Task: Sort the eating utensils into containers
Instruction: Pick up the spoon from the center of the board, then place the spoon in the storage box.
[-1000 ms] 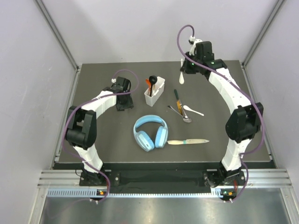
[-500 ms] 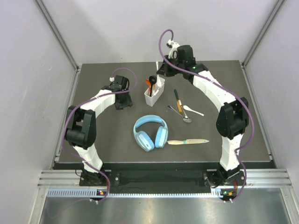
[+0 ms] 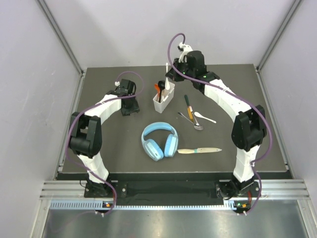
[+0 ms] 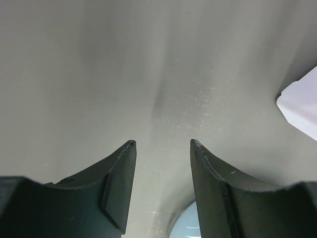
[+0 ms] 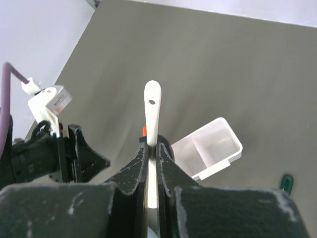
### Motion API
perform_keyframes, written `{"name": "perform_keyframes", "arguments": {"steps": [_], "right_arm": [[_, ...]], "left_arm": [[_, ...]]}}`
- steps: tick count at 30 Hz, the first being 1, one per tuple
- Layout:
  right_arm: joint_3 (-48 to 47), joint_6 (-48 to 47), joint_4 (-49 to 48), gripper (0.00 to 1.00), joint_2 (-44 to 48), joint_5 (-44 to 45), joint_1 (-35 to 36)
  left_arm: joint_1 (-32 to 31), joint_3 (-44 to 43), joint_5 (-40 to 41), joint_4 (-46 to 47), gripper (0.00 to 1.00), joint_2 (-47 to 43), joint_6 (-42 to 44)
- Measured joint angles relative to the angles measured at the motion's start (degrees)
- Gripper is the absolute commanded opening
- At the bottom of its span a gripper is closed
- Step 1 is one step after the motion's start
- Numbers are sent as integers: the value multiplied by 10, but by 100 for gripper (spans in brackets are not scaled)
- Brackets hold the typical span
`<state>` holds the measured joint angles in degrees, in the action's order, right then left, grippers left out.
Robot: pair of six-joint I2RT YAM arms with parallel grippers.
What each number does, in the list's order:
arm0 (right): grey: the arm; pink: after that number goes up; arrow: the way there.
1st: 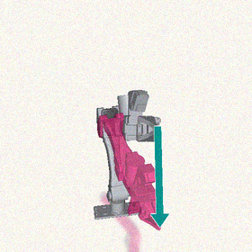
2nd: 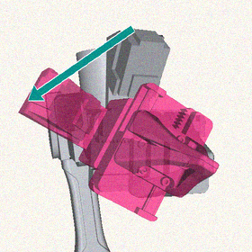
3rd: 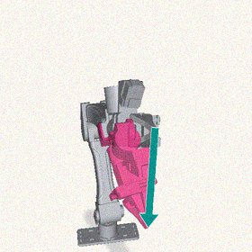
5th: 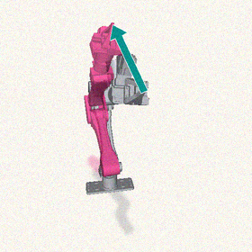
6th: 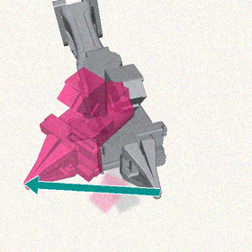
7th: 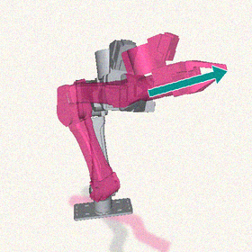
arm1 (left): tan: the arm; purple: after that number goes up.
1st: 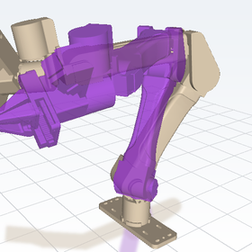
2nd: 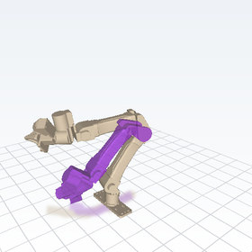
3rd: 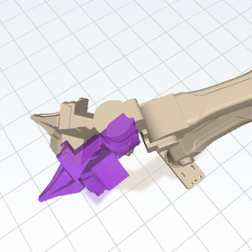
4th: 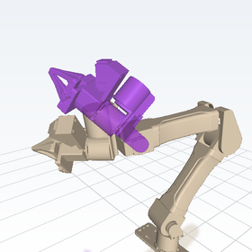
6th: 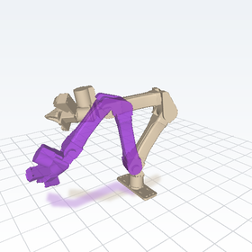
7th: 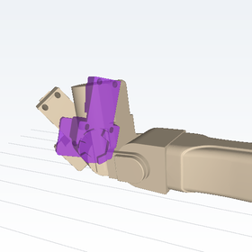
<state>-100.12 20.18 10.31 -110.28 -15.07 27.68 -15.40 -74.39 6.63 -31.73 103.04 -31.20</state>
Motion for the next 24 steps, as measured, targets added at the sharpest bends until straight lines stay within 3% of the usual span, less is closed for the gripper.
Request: {"name": "perform_keyframes", "arguments": {"steps": [12,17,24], "right_arm": [[-7,22,-60,0,-33,90,-4],[-24,27,-49,0,-92,96,-5],[-19,30,-40,0,-103,93,-5]], "left_arm": [[0,0,2,-1,53,0,0],[0,0,2,-2,53,0,0],[0,0,3,-8,52,0,-2]]}}
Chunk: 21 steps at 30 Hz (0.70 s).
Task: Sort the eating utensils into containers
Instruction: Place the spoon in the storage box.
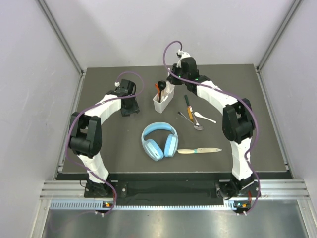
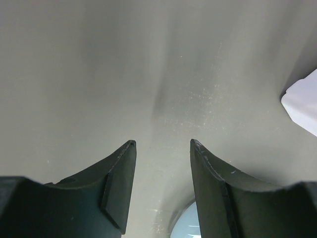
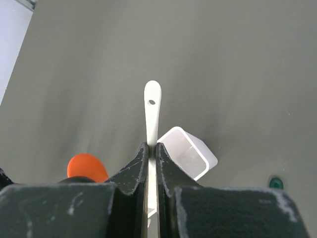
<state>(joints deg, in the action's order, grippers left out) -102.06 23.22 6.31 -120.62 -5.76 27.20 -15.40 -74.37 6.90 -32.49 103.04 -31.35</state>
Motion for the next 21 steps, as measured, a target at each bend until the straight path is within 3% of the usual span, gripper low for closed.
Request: {"name": "perform_keyframes", "arguments": {"steps": [18,21], "right_arm": [[45,6,-14,0,1,-20,13],[45,6,-16,6,1,-25,14]], "left_arm": [[0,5,0,-7,52,0,-1],[0,6,0,-7,52,0,-1]]}}
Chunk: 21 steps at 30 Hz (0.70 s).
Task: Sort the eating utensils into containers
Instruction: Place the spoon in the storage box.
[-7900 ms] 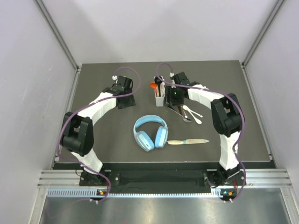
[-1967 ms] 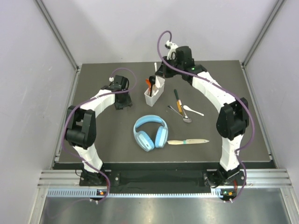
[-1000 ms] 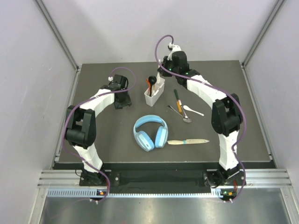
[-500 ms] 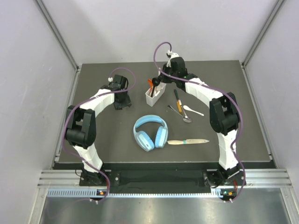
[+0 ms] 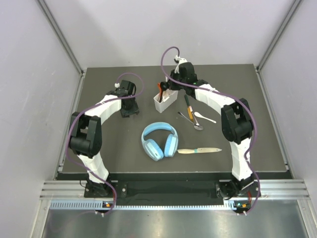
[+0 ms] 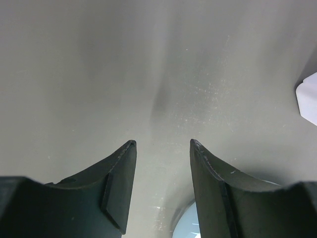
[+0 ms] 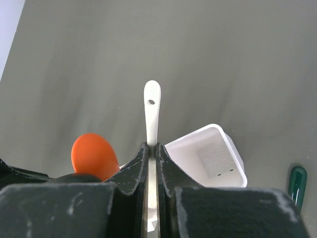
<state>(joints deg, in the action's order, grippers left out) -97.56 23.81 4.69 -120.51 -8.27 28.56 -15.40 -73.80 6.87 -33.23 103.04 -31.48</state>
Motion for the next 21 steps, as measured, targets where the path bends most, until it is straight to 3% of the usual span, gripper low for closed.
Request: {"name": "perform_keyframes", "arguments": {"steps": [1,6,21], "right_arm": [[0,0,0,16,0,-2,0],[0,-1,0,32,0,-16,0],[38,0,-11,37,51,-9,-4]], "left_arm": [[0,0,0,0,52,0,0],[0,0,0,0,52,0,0],[0,0,-5,1,52,0,0]]}}
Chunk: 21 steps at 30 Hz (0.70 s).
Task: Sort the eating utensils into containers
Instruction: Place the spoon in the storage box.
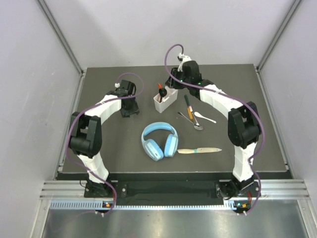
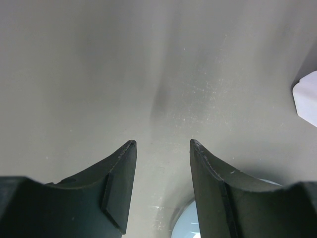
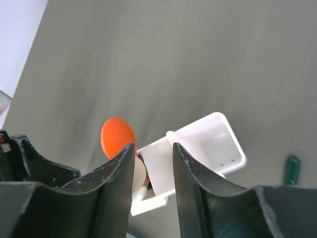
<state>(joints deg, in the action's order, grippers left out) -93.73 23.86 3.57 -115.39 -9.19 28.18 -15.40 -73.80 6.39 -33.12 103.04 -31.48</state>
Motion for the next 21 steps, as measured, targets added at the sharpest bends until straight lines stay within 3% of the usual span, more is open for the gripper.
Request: {"name": "perform_keyframes", "arguments": {"steps": [8,13,21], "right_arm": [[38,-45,105,37,98,62,-56],[119,-96,174,37,153,101,-102],[202,-140,266,44,157,111,-107]], "left_arm": [[0,0,0,1,52,0,0],[0,0,-5,1,52,1,0],[0,0,-14,1,52,20,0]]}}
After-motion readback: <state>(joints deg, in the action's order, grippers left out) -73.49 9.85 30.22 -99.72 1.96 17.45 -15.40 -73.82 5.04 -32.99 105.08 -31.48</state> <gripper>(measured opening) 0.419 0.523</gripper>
